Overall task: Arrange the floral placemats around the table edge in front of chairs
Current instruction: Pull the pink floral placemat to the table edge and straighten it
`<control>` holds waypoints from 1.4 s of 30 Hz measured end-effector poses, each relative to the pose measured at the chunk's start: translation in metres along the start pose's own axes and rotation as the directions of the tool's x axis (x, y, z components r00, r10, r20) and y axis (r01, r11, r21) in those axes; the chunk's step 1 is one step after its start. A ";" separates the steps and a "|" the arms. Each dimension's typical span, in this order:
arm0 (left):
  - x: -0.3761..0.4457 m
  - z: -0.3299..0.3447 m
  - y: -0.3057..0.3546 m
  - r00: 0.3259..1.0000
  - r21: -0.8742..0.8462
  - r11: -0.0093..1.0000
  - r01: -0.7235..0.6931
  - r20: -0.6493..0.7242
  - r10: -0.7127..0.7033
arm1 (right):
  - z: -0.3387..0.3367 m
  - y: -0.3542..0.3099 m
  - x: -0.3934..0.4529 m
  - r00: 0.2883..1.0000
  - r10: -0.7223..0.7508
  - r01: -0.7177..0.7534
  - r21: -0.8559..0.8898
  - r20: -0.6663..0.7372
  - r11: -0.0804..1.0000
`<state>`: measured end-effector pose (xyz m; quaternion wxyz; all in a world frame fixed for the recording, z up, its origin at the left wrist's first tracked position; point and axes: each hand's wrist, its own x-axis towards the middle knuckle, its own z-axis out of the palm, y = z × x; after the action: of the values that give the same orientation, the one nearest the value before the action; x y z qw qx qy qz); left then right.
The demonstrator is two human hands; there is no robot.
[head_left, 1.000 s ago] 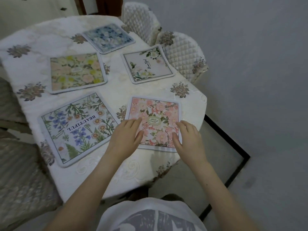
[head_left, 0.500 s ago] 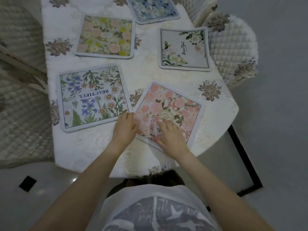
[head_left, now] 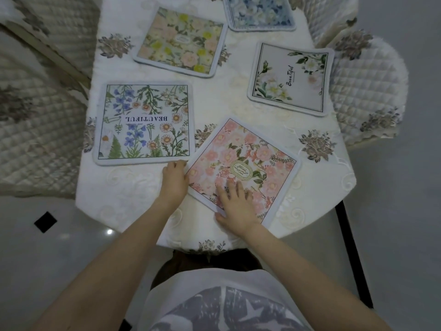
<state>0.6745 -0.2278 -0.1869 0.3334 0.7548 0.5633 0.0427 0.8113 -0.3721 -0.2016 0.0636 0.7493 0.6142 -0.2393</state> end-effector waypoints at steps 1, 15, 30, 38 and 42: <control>-0.002 0.000 -0.001 1.000 -0.002 1.000 0.005 -0.007 -0.005 | -0.001 0.004 -0.001 1.000 -0.021 0.021 -0.002 0.008 1.000; -0.069 0.034 0.008 0.998 -0.035 0.997 0.064 0.004 -0.064 | -0.020 0.086 -0.013 0.928 -0.350 0.363 -0.092 0.128 0.927; -0.052 0.046 0.018 0.988 -0.092 0.986 0.141 -0.055 -0.147 | -0.038 0.127 -0.024 0.900 0.415 -0.360 0.311 -0.132 0.880; -0.072 0.059 0.022 0.979 -0.112 0.979 0.171 -0.089 -0.182 | -0.033 0.125 -0.029 0.880 0.465 -0.393 0.395 -0.101 0.830; -0.087 0.062 0.020 0.980 -0.111 0.981 0.162 -0.098 -0.173 | -0.024 0.123 -0.039 0.886 0.452 -0.390 0.362 -0.102 0.847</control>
<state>0.6862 -0.3354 -0.1969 0.3432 0.6832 0.6390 0.0839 0.9303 -0.4268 -0.1880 -0.0688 0.8845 0.3881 -0.2494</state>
